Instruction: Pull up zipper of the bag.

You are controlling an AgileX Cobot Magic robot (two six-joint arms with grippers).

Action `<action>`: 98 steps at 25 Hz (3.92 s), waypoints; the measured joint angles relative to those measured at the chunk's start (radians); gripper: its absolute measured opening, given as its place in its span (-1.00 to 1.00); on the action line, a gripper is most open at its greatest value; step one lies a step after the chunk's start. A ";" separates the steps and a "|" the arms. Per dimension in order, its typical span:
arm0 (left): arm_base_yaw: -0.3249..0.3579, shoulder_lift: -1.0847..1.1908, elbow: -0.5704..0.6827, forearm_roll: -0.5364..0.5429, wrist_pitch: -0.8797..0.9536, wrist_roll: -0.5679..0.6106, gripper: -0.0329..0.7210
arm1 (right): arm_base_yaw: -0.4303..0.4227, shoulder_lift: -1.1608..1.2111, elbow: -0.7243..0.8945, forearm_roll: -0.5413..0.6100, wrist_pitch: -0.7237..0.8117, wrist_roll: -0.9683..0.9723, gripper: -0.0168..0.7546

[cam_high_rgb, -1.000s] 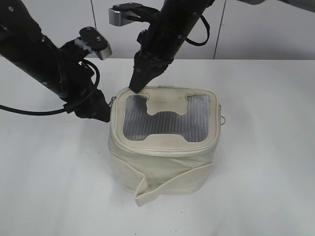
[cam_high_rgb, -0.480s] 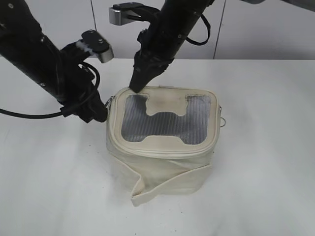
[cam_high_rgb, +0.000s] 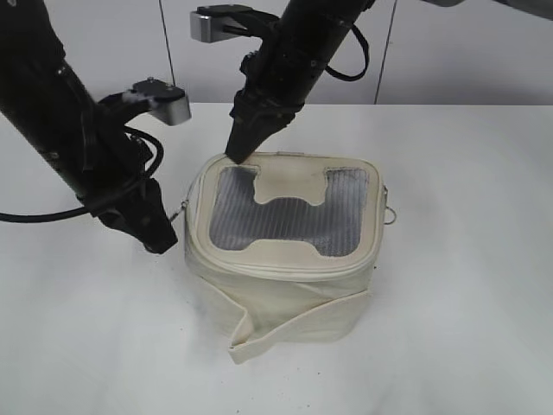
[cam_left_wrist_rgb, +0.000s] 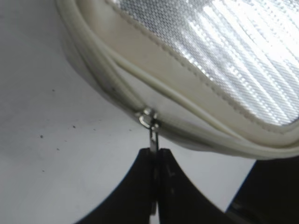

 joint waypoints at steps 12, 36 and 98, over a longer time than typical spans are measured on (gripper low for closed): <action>-0.003 -0.106 0.045 -0.078 0.144 -0.118 -0.92 | 0.002 -0.004 0.000 0.000 0.002 0.021 -0.87; -0.532 -0.120 0.081 -0.016 -0.310 -0.576 -0.92 | 0.009 -0.007 0.010 0.005 0.005 0.034 -0.88; -0.454 -0.254 -0.008 0.300 -0.211 -0.919 0.21 | -0.006 -0.104 0.003 -0.170 -0.005 0.257 0.18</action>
